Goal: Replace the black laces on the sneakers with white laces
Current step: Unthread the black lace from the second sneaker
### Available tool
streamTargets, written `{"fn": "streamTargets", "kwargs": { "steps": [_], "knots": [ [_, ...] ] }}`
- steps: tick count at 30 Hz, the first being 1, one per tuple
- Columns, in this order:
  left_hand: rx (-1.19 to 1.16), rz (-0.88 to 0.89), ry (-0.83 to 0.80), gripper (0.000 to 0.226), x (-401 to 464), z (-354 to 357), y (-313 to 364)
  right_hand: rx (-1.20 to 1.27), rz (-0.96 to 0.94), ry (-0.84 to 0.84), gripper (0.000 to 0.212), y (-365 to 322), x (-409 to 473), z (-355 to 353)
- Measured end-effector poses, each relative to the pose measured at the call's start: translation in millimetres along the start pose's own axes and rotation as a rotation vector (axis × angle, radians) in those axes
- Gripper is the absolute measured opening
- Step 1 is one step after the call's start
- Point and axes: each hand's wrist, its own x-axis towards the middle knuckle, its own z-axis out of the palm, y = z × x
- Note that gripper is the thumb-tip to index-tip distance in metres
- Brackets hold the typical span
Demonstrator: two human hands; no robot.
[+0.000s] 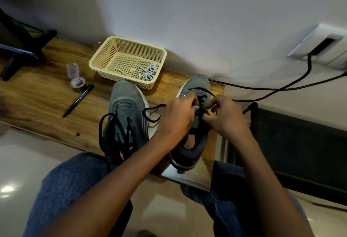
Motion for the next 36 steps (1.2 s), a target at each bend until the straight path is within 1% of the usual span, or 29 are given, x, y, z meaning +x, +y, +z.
{"fn": "streamTargets", "kwargs": {
  "steps": [3, 4, 5, 6, 8, 10, 11, 12, 13, 15, 17, 18, 20, 22, 23, 24, 25, 26, 27, 29, 30, 31, 32, 34, 36],
  "knots": [
    [-0.329, -0.305, 0.069, 0.002, 5.2, -0.6, -5.4, 0.021, 0.042, 0.002, 0.019, 1.3, -0.6, -1.4],
    [-0.4, -0.373, 0.082, 0.003, 6.0, -0.2, -6.4, 0.02, 0.043, -0.001, 0.018, 1.4, -0.9, -1.7],
    [-0.413, -0.383, 0.074, 0.004, 6.1, 0.6, -6.8, 0.016, 0.037, -0.005, 0.017, 1.2, -1.1, -1.7],
    [-0.391, -0.344, 0.045, 0.005, 5.4, 0.1, -5.3, 0.007, 0.028, -0.009, 0.016, 1.0, -1.5, -1.6],
    [-0.275, -0.197, -0.048, 0.018, 2.2, 0.9, -2.6, -0.013, 0.019, -0.013, 0.016, 0.4, -1.5, -0.6],
    [0.008, -0.053, -0.089, 0.034, -0.4, 3.3, -2.4, -0.028, 0.012, -0.017, 0.018, 0.5, -0.4, 0.2],
    [0.145, 0.002, -0.077, 0.037, -1.0, 3.7, -2.7, -0.036, 0.009, -0.02, 0.02, 0.8, 0.3, 0.8],
    [0.229, 0.043, -0.053, 0.036, -1.1, 3.5, -3.8, -0.04, 0.009, -0.025, 0.02, 0.5, 0.4, 0.9],
    [0.259, 0.075, -0.021, 0.031, -0.5, 2.1, -5.0, -0.043, 0.009, -0.027, 0.02, 0.3, 0.5, 1.1],
    [0.249, 0.111, 0.054, 0.021, 0.2, 1.0, -6.9, -0.047, 0.009, -0.022, 0.019, 0.0, 0.6, 0.6],
    [0.166, 0.105, 0.092, 0.016, -1.1, 1.6, -5.5, -0.033, 0.019, -0.02, 0.017, -0.3, 0.3, -0.7],
    [0.066, 0.072, 0.107, 0.015, -2.1, 2.4, -4.3, -0.02, 0.025, -0.019, 0.016, -0.7, -0.1, -1.4],
    [-0.229, -0.067, 0.171, 0.012, -2.9, 3.5, -1.4, -0.011, 0.029, -0.009, 0.014, -0.1, -0.5, -2.2],
    [-0.503, -0.263, 0.269, 0.009, -0.8, 3.2, -0.4, -0.024, 0.029, -0.001, 0.013, 0.1, -0.3, -1.9],
    [-0.584, -0.336, 0.309, 0.007, 0.4, 4.4, -2.1, -0.031, 0.03, 0.0, 0.012, -0.5, -0.3, -1.6],
    [-0.608, -0.36, 0.32, 0.006, 0.6, 5.2, -2.9, -0.039, 0.028, -0.002, 0.012, -1.4, -0.2, -1.1],
    [-0.576, -0.329, 0.294, 0.008, 0.0, 5.2, -2.4, -0.046, 0.022, -0.002, 0.012, -2.1, 0.0, -0.5],
    [-0.5, -0.253, 0.24, 0.013, -1.1, 5.7, -1.2, -0.048, 0.019, -0.001, 0.012, -2.7, 0.2, -0.1],
    [-0.375, -0.159, 0.175, 0.022, -2.1, 7.5, -0.2, -0.046, 0.019, 0.0, 0.013, -2.9, 0.5, -0.3],
    [-0.044, -0.004, 0.067, 0.036, -3.7, 7.8, 2.2, -0.047, 0.016, -0.005, 0.016, -3.4, 0.1, -0.9],
    [0.091, 0.051, 0.041, 0.037, -3.6, 6.8, 1.7, -0.049, 0.014, -0.013, 0.018, -3.7, -0.3, -1.0],
    [0.177, 0.094, 0.023, 0.035, -3.2, 5.3, 0.7, -0.048, 0.012, -0.019, 0.019, -3.8, -0.6, -0.8],
    [0.222, 0.127, 0.026, 0.031, -3.4, 3.4, -0.1, -0.041, 0.011, -0.021, 0.019, -4.2, -1.1, -1.0],
    [0.241, 0.171, 0.096, 0.02, -3.2, 2.2, -2.5, -0.02, 0.012, -0.015, 0.015, -4.2, -1.8, -1.7],
    [0.219, 0.162, 0.18, 0.013, -1.6, 0.2, -2.4, -0.006, 0.025, -0.011, 0.012, -3.8, -1.8, -3.0]
  ]
}}
